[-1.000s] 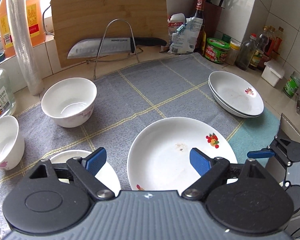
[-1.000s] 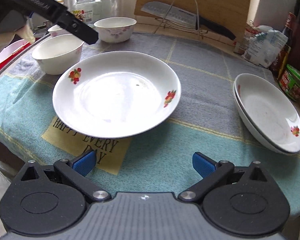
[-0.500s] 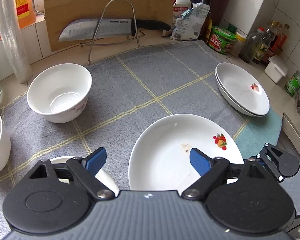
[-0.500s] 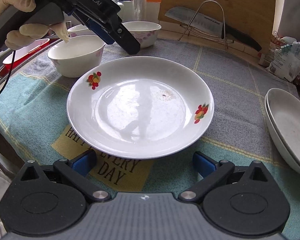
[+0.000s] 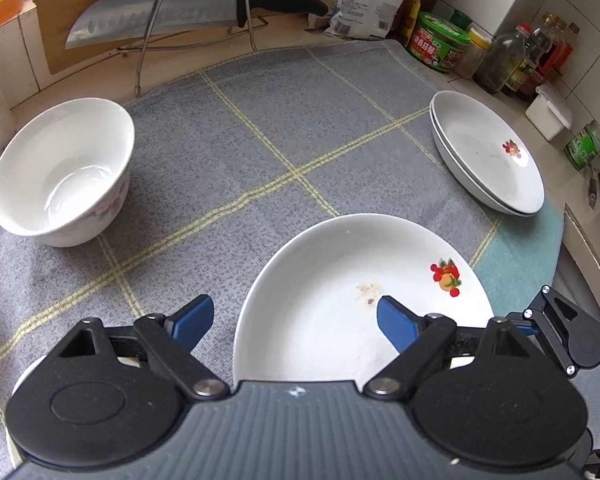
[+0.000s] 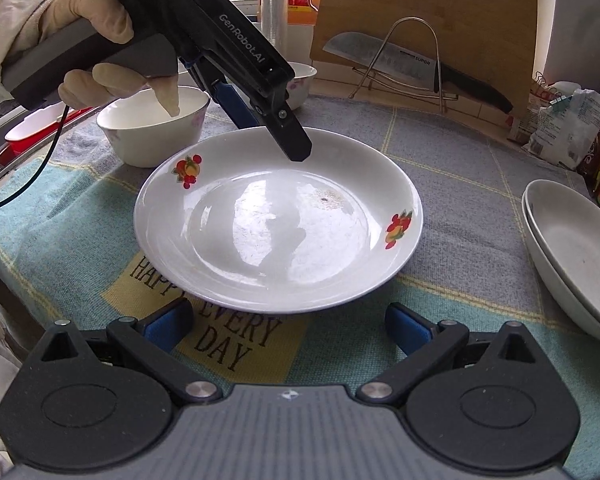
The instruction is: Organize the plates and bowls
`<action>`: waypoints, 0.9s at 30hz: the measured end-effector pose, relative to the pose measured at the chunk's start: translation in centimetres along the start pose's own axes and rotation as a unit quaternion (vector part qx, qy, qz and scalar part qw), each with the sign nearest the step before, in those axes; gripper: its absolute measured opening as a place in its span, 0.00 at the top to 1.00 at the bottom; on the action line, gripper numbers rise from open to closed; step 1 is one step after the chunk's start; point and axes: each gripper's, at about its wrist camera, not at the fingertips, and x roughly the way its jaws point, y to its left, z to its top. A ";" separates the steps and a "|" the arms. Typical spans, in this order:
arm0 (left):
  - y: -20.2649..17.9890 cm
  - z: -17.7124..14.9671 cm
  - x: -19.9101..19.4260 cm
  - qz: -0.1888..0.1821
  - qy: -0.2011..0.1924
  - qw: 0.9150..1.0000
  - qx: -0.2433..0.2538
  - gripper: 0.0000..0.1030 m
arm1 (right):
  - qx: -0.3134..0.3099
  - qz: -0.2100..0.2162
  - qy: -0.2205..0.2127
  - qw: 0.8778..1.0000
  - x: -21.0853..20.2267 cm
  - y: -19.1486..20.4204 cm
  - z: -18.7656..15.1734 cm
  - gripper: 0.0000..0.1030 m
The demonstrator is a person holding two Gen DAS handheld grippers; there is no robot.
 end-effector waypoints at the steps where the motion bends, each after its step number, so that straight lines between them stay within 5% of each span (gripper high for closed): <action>1: -0.1 0.1 0.1 -0.001 0.002 1.000 0.004 0.16 | 0.000 0.000 -0.001 1.000 0.0 0.0 0.0 0.00; 10: 0.1 0.6 1.0 -0.011 0.019 1.000 0.002 0.26 | -0.003 0.005 -0.003 1.000 0.3 -0.2 0.3 0.00; 27: -0.4 0.8 1.4 -0.021 0.027 0.999 0.011 0.26 | -0.009 -0.002 0.001 1.000 1.1 -0.1 1.1 0.00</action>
